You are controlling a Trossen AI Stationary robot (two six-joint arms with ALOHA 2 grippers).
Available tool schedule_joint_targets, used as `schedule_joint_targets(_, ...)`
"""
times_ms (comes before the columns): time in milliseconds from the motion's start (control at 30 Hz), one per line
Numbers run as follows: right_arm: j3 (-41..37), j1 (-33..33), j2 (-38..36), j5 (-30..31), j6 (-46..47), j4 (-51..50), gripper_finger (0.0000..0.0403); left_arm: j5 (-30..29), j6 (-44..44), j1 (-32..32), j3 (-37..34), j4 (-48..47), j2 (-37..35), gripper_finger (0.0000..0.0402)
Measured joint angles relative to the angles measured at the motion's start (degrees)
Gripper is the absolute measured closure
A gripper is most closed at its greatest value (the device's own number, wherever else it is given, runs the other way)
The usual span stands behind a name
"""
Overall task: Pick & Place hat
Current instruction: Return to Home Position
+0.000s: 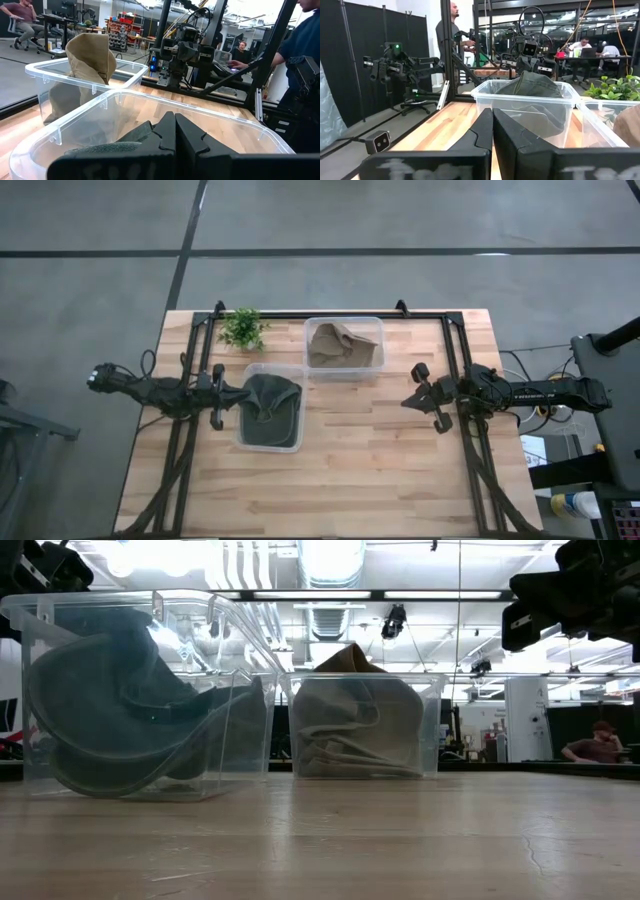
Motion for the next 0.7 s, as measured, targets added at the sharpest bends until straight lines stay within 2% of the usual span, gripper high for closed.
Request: schedule_joint_targets(700, 0.0, 0.0, 0.0, 0.0, -0.6, 0.0, 0.0394, 0.0, 0.0, 0.0, 0.0, 0.1, 0.0, 0.0401)
